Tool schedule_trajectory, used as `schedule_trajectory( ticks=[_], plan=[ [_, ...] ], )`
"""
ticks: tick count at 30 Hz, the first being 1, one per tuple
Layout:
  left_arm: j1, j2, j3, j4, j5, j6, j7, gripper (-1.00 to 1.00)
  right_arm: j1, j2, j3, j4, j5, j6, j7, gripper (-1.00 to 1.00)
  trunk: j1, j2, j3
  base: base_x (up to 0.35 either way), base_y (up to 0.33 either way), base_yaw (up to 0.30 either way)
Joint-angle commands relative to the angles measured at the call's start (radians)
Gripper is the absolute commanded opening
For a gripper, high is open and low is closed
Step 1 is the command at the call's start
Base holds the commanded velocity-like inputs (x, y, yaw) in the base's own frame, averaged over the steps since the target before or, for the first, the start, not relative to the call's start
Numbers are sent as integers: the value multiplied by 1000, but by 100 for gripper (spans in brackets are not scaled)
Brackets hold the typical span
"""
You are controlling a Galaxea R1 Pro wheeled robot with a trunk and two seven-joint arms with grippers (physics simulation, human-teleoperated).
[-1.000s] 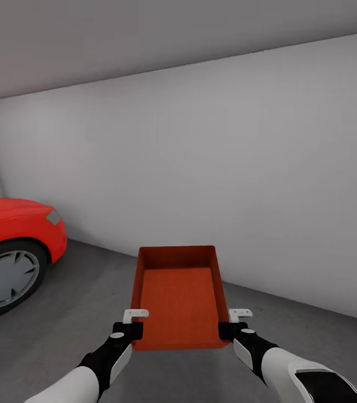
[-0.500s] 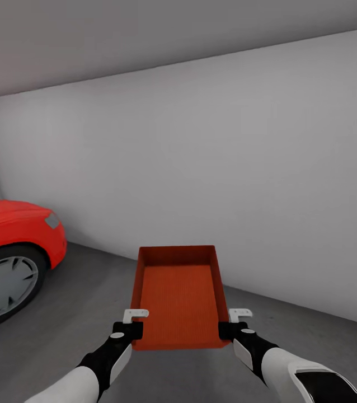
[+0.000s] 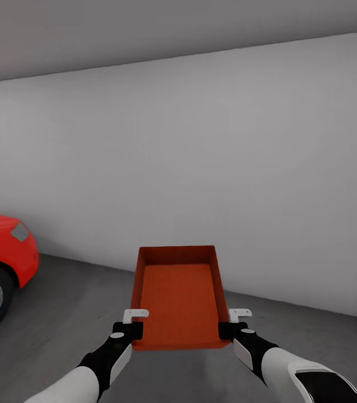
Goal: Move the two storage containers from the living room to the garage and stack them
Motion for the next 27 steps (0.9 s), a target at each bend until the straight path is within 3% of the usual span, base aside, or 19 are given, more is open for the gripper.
schedule_trajectory(
  ticks=[1, 21, 27],
  plan=[
    [0, 1, 18, -6, -15, -1, 14, -100, 0, 0, -24, 5, -9, -4, -50, -100, 1, -1, 0, 249, 196, -242],
    [0, 1, 18, -6, -15, -1, 14, -100, 0, 0, -24, 5, -9, -4, -50, -100, 1, -1, 9, 243, 191, -242],
    [0, 1, 18, -6, -15, -1, 14, -100, 0, 0, -24, 5, -9, -4, -50, -100, 1, -1, 11, 119, 75, -242]
  ],
)
